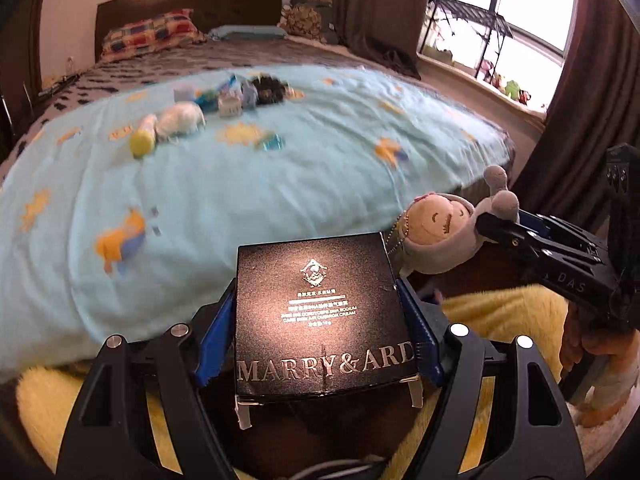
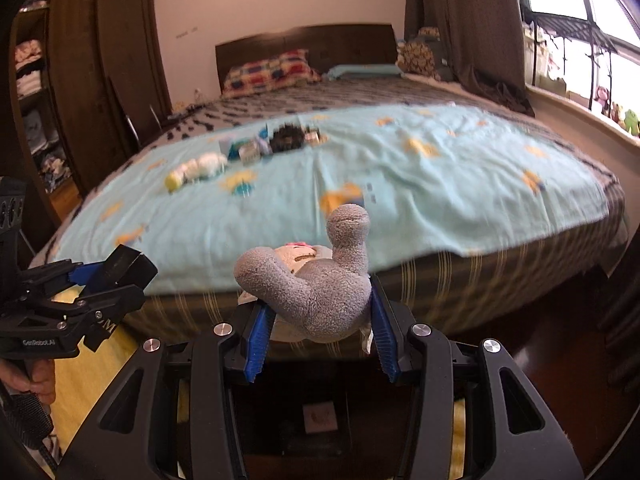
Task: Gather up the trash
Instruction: 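Lower both tools to the black bin and open them, dropping box and doll, then grasp the yellow-capped bottle with the left tool while the right tool grasps the blue toy, then lower both tools to the black bin and open them, dropping bottle and toy, then grasp the white yarn ball with the left tool while the right tool grasps the tape roll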
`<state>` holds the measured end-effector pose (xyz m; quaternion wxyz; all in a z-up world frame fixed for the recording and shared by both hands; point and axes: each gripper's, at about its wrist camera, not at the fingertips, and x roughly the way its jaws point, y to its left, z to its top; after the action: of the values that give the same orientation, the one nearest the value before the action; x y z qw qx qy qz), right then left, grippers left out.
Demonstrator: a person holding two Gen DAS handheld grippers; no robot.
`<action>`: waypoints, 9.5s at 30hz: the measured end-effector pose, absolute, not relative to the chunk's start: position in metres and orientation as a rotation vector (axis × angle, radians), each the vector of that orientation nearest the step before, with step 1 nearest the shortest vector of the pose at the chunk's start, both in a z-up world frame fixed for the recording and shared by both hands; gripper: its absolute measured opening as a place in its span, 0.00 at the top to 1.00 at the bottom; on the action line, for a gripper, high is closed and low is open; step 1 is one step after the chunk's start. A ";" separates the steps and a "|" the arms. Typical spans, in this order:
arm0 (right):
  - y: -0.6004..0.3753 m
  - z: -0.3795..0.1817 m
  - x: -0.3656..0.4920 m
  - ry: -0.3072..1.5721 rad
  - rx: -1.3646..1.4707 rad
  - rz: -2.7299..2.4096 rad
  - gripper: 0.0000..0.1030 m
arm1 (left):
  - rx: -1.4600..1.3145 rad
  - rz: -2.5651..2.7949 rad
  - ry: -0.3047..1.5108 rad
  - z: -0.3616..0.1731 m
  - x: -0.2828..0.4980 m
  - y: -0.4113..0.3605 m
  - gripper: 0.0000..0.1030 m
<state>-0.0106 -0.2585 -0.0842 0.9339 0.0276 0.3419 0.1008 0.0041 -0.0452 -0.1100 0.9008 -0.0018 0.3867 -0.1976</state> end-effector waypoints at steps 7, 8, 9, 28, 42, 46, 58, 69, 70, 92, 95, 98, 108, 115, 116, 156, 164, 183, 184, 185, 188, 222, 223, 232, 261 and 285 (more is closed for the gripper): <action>-0.256 -0.140 -0.016 0.844 0.072 0.208 0.55 | -0.002 -0.435 0.969 -0.182 -0.005 -0.052 0.31; -0.254 -0.149 -0.015 0.865 0.073 0.212 0.55 | -0.006 -0.440 0.988 -0.192 -0.004 -0.053 0.31; -0.252 -0.156 -0.014 0.883 0.075 0.214 0.55 | -0.010 -0.441 1.003 -0.198 -0.002 -0.054 0.31; -0.226 -0.253 0.027 1.101 0.088 0.231 0.55 | -0.015 -0.415 1.208 -0.295 0.027 -0.073 0.31; -0.227 -0.221 0.030 1.030 0.118 0.214 0.33 | -0.008 -0.357 1.162 -0.271 0.021 -0.062 0.13; -0.229 -0.186 0.025 0.941 0.119 0.215 0.21 | -0.020 -0.337 1.088 -0.233 0.014 -0.050 0.11; -0.211 -0.071 0.035 0.653 0.054 0.251 0.12 | -0.023 -0.249 0.862 -0.126 0.016 -0.005 0.08; -0.176 -0.057 0.099 0.655 0.027 0.301 0.12 | -0.012 -0.161 0.773 -0.087 0.062 0.033 0.08; -0.173 -0.061 0.103 0.661 0.028 0.307 0.12 | -0.007 -0.155 0.772 -0.085 0.068 0.037 0.08; -0.114 -0.103 0.185 0.717 -0.046 0.359 0.71 | -0.013 -0.148 0.835 -0.109 0.186 0.064 0.22; -0.115 -0.103 0.190 0.715 -0.041 0.365 0.71 | -0.022 -0.140 0.838 -0.110 0.202 0.065 0.29; -0.117 -0.103 0.193 0.716 -0.039 0.368 0.71 | -0.021 -0.132 0.837 -0.109 0.213 0.066 0.36; -0.118 -0.103 0.196 0.718 -0.039 0.373 0.71 | -0.012 -0.118 0.850 -0.112 0.231 0.074 0.52; -0.119 -0.101 0.191 0.713 -0.058 0.360 0.71 | -0.017 -0.112 0.840 -0.110 0.226 0.076 0.71; -0.120 -0.100 0.189 0.712 -0.057 0.359 0.71 | -0.017 -0.114 0.838 -0.109 0.224 0.076 0.71; -0.230 -0.109 0.004 0.759 0.058 0.291 0.71 | -0.004 -0.448 0.897 -0.143 0.002 -0.050 0.72; -0.224 -0.164 0.004 0.901 0.070 0.290 0.71 | 0.003 -0.465 1.041 -0.200 -0.001 -0.061 0.72; -0.210 -0.232 0.023 1.084 0.091 0.296 0.70 | 0.002 -0.488 1.194 -0.268 0.012 -0.083 0.71; -0.210 -0.232 0.024 1.082 0.093 0.294 0.70 | 0.001 -0.488 1.195 -0.268 0.014 -0.084 0.71; -0.211 -0.231 0.026 1.080 0.096 0.291 0.70 | -0.001 -0.487 1.195 -0.268 0.016 -0.084 0.71; -0.214 -0.228 0.032 1.078 0.109 0.291 0.70 | -0.010 -0.480 1.191 -0.266 0.017 -0.080 0.67; -0.208 -0.060 0.085 0.708 0.053 0.279 0.10 | -0.021 -0.283 0.794 -0.094 0.057 0.007 0.17; -0.206 -0.058 0.089 0.707 0.053 0.279 0.10 | -0.021 -0.277 0.789 -0.091 0.062 0.010 0.17; -0.189 -0.057 0.140 0.720 0.084 0.288 0.10 | -0.024 -0.228 0.782 -0.091 0.118 0.025 0.17; -0.133 -0.072 0.242 0.759 0.047 0.371 0.18 | -0.017 -0.213 0.861 -0.112 0.272 0.037 0.56; -0.079 -0.093 0.300 0.886 0.036 0.379 0.65 | -0.054 -0.185 0.832 -0.108 0.258 0.084 0.57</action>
<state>0.2998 -0.0788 -0.0933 0.8859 0.0175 0.4262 0.1822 0.2580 0.0838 -0.1082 0.9102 -0.0263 0.4035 -0.0897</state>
